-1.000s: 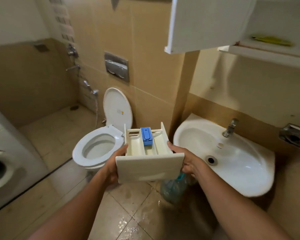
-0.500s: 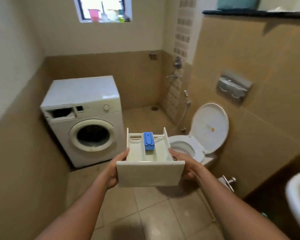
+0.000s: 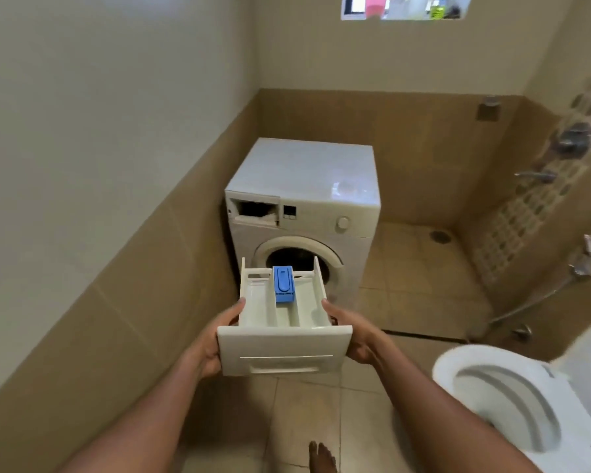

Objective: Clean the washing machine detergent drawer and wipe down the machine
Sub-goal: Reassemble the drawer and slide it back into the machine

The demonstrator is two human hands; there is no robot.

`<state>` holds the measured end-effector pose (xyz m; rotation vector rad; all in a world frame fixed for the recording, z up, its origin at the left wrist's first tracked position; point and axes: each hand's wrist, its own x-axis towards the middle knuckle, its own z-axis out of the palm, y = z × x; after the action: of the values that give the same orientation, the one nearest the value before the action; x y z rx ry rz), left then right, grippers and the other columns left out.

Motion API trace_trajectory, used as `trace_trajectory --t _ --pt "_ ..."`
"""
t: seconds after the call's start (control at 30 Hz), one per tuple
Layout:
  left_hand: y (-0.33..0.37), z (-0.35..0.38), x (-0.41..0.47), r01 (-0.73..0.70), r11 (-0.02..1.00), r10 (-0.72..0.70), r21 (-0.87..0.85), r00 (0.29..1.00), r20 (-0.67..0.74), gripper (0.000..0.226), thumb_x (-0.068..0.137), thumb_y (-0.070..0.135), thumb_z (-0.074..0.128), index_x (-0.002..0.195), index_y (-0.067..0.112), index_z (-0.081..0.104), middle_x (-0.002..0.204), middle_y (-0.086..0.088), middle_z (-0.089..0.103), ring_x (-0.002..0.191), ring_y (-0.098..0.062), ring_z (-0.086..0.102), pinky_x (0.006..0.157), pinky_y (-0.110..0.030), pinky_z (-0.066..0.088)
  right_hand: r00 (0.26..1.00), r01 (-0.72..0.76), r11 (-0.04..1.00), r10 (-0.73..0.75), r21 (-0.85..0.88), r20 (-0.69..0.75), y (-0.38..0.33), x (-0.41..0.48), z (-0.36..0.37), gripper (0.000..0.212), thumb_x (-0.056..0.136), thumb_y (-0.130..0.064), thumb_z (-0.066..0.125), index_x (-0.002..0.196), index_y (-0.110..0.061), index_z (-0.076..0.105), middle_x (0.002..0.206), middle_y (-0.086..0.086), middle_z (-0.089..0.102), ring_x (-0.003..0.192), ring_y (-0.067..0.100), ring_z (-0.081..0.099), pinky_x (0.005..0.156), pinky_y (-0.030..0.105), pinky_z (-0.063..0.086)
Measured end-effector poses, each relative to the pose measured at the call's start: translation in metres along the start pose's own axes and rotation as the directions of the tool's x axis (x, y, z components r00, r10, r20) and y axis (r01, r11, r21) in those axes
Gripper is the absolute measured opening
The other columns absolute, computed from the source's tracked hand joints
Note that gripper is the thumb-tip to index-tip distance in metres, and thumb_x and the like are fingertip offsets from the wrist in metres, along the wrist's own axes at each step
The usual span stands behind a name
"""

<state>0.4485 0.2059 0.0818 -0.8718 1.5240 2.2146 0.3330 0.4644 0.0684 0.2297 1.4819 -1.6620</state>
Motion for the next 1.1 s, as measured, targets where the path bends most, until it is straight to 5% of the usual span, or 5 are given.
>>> trace_trajectory --t 0.33,0.57,0.77,0.93,1.1 --pt "0.105 -0.055 0.101 0.035 0.996 -0.047 -0.08 0.988 -0.149 0.044 0.082 0.064 0.063 0.104 0.03 0.081 0.118 -0.02 0.073 0.093 -0.036 0.071 0.088 -0.048 0.056 0.99 -0.039 0.999 0.035 0.026 0.134 -0.103 0.153 0.041 0.041 0.097 -0.039 0.06 0.13 -0.015 0.057 0.111 0.015 0.075 0.103 0.034 0.072 0.079 0.047 0.061" --pt "0.171 -0.109 0.21 0.136 0.991 -0.137 -0.015 0.984 -0.115 0.06 0.084 0.061 0.063 0.122 0.016 0.072 0.111 -0.021 0.074 0.084 -0.034 0.072 0.076 -0.041 0.057 0.995 -0.095 0.989 0.092 0.117 0.036 -0.131 0.258 0.062 0.042 0.095 -0.037 0.062 0.129 -0.014 0.057 0.112 0.017 0.074 0.103 0.035 0.072 0.081 0.05 0.06" --pt "0.222 -0.147 0.288 0.249 0.967 -0.246 0.047 0.967 -0.065 0.06 0.084 0.06 0.065 0.122 0.014 0.071 0.113 -0.025 0.073 0.091 -0.04 0.071 0.083 -0.05 0.057 0.988 -0.125 0.968 0.143 0.219 -0.066 -0.148 0.324 0.084 0.045 0.095 -0.039 0.062 0.131 -0.013 0.056 0.115 0.017 0.073 0.103 0.034 0.072 0.078 0.047 0.06" --pt "0.249 -0.16 0.331 0.302 0.95 -0.298 0.077 0.953 -0.055 0.05 0.092 0.053 0.06 0.125 0.015 0.066 0.108 -0.02 0.076 0.086 -0.036 0.075 0.065 -0.041 0.061 0.974 -0.14 0.945 0.185 0.295 -0.128 -0.156 0.357 0.094 0.043 0.097 -0.038 0.061 0.13 -0.013 0.056 0.122 0.018 0.069 0.101 0.033 0.073 0.082 0.048 0.06" --pt "0.256 -0.171 0.355 0.35 0.932 -0.34 0.097 0.934 -0.109 0.047 0.099 0.048 0.053 0.127 0.011 0.062 0.122 -0.024 0.068 0.118 -0.045 0.063 0.1 -0.058 0.048 0.971 -0.158 0.942 0.203 0.295 -0.127 -0.165 0.38 0.1 0.036 0.099 -0.037 0.058 0.127 -0.014 0.058 0.123 0.015 0.067 0.11 0.033 0.068 0.091 0.049 0.058"
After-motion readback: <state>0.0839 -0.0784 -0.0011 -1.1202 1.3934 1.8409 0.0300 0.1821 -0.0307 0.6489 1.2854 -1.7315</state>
